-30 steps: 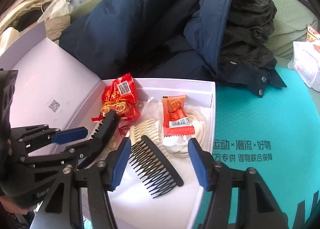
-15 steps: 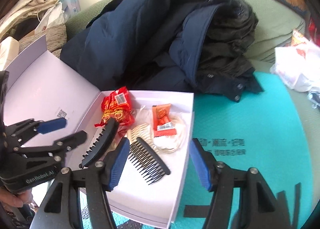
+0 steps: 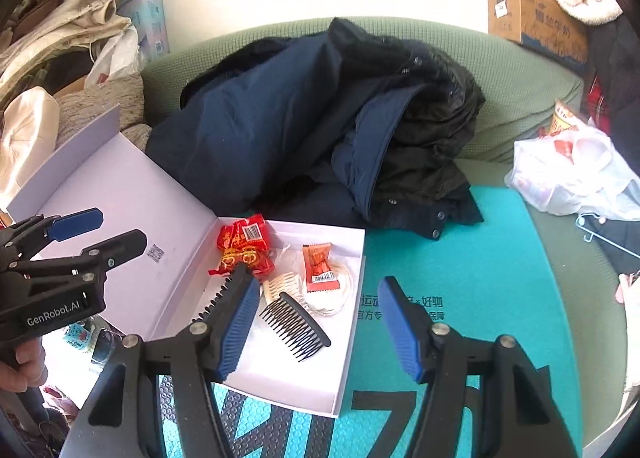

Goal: Organize objects
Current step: 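Withdraw both tools up and away from the box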

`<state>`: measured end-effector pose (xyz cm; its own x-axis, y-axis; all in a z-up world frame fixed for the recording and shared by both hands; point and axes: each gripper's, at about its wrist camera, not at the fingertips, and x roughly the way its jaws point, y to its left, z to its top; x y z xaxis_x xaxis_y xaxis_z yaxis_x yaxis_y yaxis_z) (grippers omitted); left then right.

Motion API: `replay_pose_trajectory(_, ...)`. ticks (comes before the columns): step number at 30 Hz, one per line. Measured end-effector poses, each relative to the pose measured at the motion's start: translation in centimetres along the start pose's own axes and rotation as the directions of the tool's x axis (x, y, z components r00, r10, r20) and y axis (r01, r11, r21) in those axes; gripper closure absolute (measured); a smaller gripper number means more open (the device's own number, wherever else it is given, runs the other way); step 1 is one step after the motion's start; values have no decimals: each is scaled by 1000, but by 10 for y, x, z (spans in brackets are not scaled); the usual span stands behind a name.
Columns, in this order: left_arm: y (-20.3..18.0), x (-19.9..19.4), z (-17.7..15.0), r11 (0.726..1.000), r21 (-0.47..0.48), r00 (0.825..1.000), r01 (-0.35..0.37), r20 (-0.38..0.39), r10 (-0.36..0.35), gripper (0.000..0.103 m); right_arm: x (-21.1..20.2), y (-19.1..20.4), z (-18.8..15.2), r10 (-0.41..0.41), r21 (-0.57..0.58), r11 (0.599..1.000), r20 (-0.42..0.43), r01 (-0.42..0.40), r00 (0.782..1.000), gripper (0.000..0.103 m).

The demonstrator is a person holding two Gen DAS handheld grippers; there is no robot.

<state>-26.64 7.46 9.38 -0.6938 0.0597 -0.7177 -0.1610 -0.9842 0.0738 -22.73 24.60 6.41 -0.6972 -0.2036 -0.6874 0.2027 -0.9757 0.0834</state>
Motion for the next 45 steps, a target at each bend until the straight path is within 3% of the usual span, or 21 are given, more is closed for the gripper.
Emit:
replay_pose_trajectory(6, 0, -38, -2, 1000, 15, 1000, -10, 18, 9, 23, -36, 11, 5, -35, -18, 999, 41, 36, 999, 40)
replay_pose_trajectory(11, -3, -67, -11, 1000, 22, 999, -15, 40, 14, 20, -68, 18, 1, -46, -23, 999, 80, 48, 996, 34)
replay_pose_trajectory(23, -11, -116, -48, 999, 22, 999, -24, 29, 24, 17, -124, 28, -28, -108, -30, 993, 101, 111, 989, 27)
replay_pose_trajectory(34, -20, -139, -87, 999, 35, 1000, -20, -8, 21, 17, -149, 29, -63, -106, -6, 994, 89, 107, 990, 27)
replay_pose_trajectory(45, -23, -146, -102, 999, 30, 999, -17, -36, 18, 17, -155, 28, -81, -105, 14, 994, 65, 105, 992, 27)
